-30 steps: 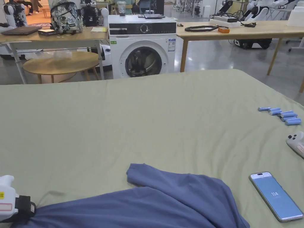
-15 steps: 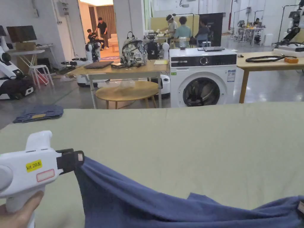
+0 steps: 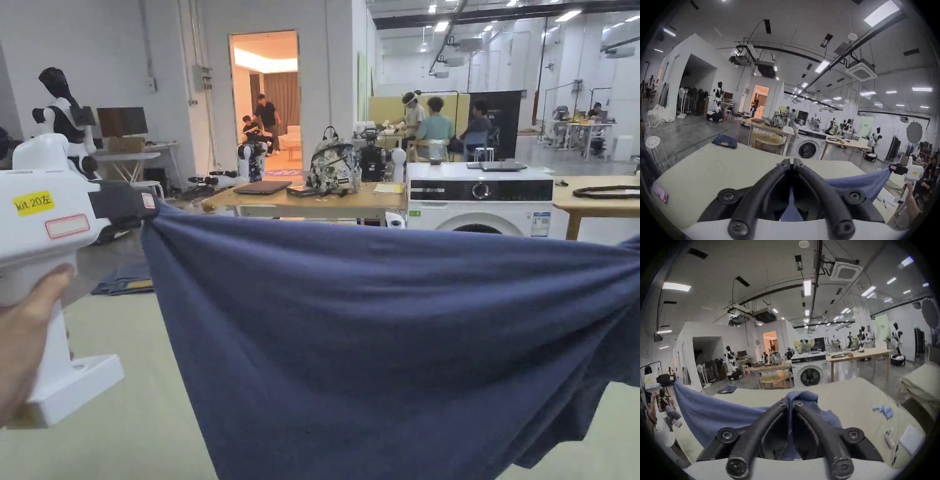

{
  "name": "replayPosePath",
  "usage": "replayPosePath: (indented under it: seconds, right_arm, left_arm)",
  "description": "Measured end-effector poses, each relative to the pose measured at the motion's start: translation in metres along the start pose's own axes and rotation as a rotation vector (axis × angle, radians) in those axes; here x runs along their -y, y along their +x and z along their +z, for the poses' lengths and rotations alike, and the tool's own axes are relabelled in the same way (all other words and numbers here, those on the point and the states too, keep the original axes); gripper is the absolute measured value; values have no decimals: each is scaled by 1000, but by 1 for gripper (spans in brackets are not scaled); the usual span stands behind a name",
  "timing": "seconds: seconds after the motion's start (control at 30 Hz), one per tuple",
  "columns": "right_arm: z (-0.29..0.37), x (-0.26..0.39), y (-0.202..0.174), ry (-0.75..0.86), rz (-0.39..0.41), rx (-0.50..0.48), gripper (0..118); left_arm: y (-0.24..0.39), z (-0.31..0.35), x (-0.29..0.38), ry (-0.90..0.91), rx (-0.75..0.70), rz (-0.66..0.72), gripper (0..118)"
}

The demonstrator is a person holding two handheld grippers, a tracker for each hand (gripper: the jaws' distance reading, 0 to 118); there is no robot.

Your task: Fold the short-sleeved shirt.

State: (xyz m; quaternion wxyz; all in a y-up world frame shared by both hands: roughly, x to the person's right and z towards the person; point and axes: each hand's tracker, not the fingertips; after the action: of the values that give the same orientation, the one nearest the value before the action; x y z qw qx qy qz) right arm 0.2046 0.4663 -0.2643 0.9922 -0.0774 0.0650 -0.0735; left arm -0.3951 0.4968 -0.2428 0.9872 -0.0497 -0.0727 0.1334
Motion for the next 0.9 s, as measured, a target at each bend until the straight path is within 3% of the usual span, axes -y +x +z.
replayPosePath:
  seconds: [0.3,0.5,0.57,0.7,0.9]
  right_arm:
    - [-70,-83,-11,42,10,26,2]
    - [-114,-106,-5,48,4,74,2]
    - [-133,-98,-5,19,27,108,3]
    - [-157,-78,-2,-27,24,120,2]
    - [-164,-11,13,-118,39,122,2]
  left_arm:
    - [20,-64,-53,21,-27,-52,0]
    - [27,-111,-65,-4,-71,-114,0]
    - [30,-129,-62,-63,-107,-167,0]
    - [28,-149,-39,-72,-92,-133,0]
    - [11,-152,42,-170,-72,-96,0]
